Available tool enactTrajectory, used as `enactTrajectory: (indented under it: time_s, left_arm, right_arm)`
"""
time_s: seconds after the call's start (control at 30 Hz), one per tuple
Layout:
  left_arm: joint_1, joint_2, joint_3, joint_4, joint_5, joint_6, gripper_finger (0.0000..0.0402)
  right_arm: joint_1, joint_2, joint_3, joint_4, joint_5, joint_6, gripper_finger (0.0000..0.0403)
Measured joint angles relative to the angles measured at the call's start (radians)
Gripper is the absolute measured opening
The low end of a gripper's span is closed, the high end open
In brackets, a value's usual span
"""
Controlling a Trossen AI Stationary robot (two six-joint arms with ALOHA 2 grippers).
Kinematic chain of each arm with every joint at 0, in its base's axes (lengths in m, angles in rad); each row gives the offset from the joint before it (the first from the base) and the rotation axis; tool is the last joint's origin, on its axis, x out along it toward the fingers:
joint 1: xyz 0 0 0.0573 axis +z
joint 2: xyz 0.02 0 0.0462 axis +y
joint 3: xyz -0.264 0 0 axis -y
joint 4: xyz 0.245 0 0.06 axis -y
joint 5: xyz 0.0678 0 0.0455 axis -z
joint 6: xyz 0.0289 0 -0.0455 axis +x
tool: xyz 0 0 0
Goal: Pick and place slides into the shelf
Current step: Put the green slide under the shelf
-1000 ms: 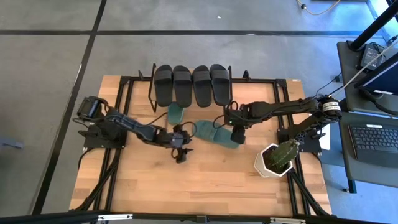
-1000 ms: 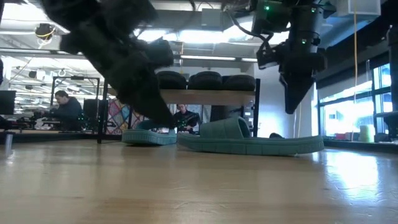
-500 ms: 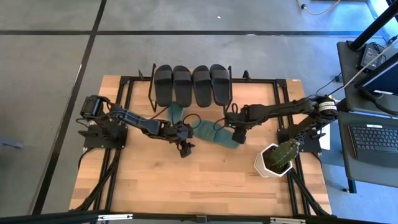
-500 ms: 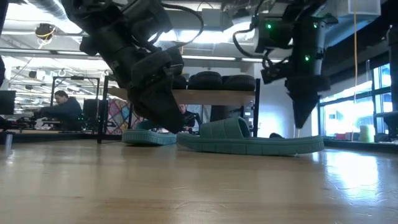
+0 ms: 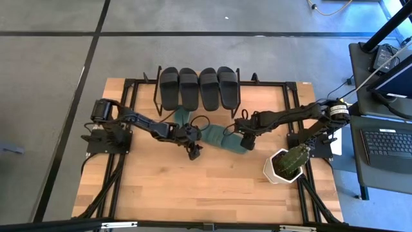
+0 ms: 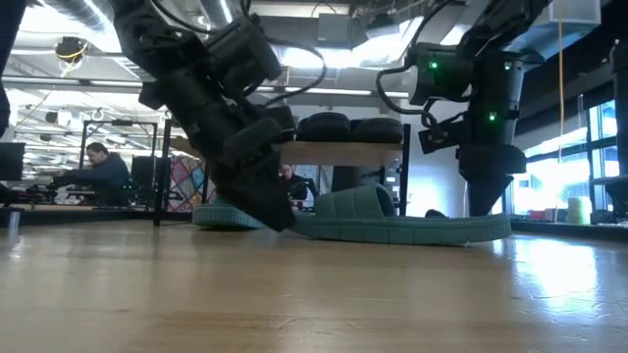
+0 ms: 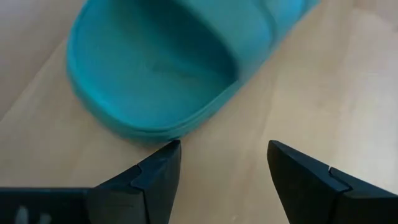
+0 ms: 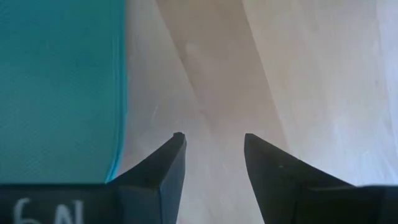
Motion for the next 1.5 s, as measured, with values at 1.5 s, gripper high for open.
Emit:
enactTrajectory:
  time_s: [1.5]
  left_arm:
    - [-0.016, -0.216, 0.001, -0.158, -0.026, -0.014, 0.0229]
  right_arm:
    - [0.136, -0.011, 0.001, 0.269, -0.323, -0.162, 0.0165]
